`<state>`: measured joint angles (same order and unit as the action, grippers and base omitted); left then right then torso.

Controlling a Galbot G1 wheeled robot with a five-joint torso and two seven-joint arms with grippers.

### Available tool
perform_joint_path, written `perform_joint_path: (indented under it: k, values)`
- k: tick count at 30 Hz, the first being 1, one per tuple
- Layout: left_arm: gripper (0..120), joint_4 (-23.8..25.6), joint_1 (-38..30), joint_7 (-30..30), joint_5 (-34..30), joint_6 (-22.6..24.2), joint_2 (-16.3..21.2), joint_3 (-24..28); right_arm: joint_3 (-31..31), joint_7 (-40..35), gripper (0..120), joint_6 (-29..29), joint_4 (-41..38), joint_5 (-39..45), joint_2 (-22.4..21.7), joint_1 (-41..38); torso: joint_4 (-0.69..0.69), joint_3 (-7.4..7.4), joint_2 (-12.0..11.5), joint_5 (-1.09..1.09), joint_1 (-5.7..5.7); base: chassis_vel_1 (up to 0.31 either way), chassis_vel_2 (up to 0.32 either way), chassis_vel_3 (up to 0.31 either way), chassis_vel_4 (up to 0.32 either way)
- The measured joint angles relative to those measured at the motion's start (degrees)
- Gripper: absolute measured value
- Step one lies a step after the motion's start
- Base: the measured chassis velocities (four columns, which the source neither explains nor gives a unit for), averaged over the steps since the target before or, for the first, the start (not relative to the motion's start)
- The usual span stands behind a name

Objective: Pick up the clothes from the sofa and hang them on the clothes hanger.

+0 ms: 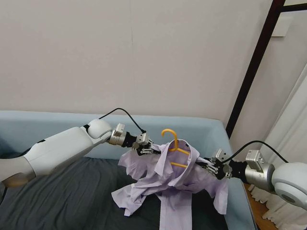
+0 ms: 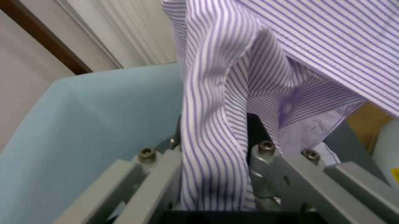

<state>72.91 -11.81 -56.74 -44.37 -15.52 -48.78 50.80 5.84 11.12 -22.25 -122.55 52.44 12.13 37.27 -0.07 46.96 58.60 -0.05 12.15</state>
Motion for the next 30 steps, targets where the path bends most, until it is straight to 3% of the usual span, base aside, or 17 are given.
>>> perform_joint_path:
  k: [3,18,24,27,30]
  values:
    - [22,0.01,0.01,0.42,0.59,-0.15,0.28,-0.37,-0.04,-1.23,7,0.01,-0.24,1.17,0.01,0.10,0.00,0.00,0.00,0.01,0.00,0.000,0.000,0.000,0.000]
    - [79,-1.86,0.33,2.75,3.85,-3.45,3.56,-5.46,-3.35,-7.59,7,0.73,-1.62,8.82,0.16,0.94,0.01,0.00,0.00,-0.01,0.00,0.000,0.000,0.000,0.000]
    - [98,-0.11,4.15,4.71,2.91,-3.47,5.49,-13.16,-4.65,-15.94,7,0.99,-2.57,10.93,2.53,1.18,-0.01,0.00,0.00,0.01,0.00,0.000,0.000,0.000,0.000]
    - [100,2.41,7.65,6.26,2.80,-2.97,7.21,-17.08,-5.36,-19.22,7,0.94,-3.15,12.02,3.18,0.82,0.00,0.00,0.00,-0.01,0.00,0.000,0.000,0.000,0.000]
    - [100,9.15,15.81,12.49,1.89,-1.38,10.67,-24.40,-7.17,-22.95,7,-0.27,-4.79,13.36,4.08,0.45,0.01,-0.01,0.00,0.01,0.00,0.000,0.000,0.000,0.000]
